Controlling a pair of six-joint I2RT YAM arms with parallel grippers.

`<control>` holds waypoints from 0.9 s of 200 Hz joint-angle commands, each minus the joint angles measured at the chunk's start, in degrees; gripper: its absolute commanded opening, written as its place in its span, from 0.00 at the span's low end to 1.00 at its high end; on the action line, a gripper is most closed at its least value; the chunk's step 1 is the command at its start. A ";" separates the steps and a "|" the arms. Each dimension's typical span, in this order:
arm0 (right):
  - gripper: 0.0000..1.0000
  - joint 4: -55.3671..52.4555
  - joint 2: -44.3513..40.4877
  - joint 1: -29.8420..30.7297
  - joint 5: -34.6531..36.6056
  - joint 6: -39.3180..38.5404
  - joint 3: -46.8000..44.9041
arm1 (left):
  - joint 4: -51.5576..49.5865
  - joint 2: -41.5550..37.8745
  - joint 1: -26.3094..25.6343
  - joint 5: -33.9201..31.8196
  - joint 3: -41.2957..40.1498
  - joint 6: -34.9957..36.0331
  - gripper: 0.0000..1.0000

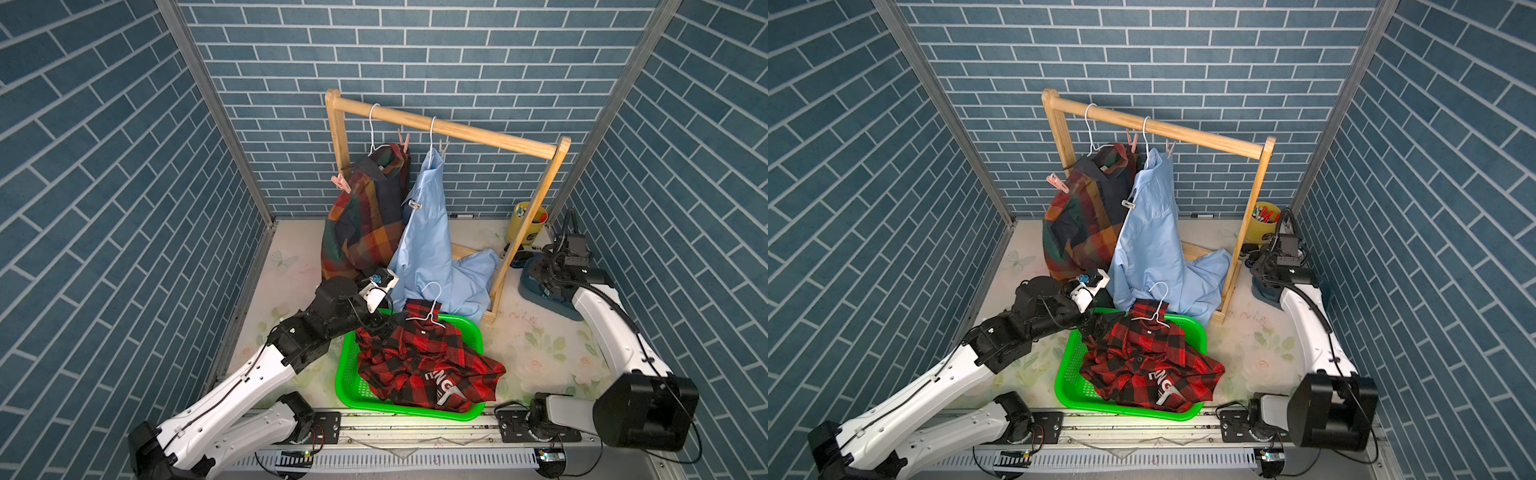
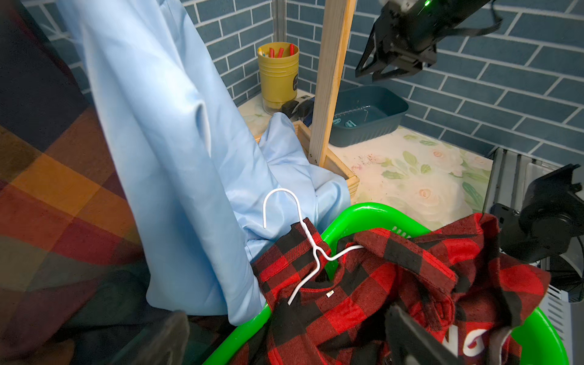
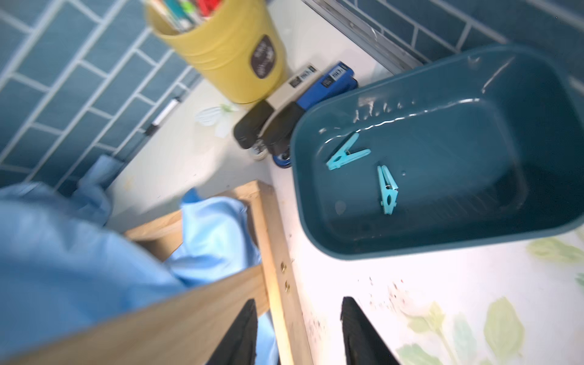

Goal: Remove the clothespins securing long-sleeve shirts to the hanger
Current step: Place the clamp in the storage box, then remove the long-sleeve shirt from the hanger.

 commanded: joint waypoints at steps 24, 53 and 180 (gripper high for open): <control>0.40 -10.35 -7.77 7.44 1.02 -4.51 -1.71 | 2.96 4.44 -3.25 0.16 -3.13 6.30 1.00; 0.35 -10.84 -13.86 10.18 -7.62 -8.05 -4.33 | -2.05 11.69 -5.94 6.51 1.95 8.47 0.98; 0.24 -12.02 -25.11 12.81 -21.86 -9.21 -13.57 | -10.29 37.64 1.71 28.55 19.02 11.23 0.63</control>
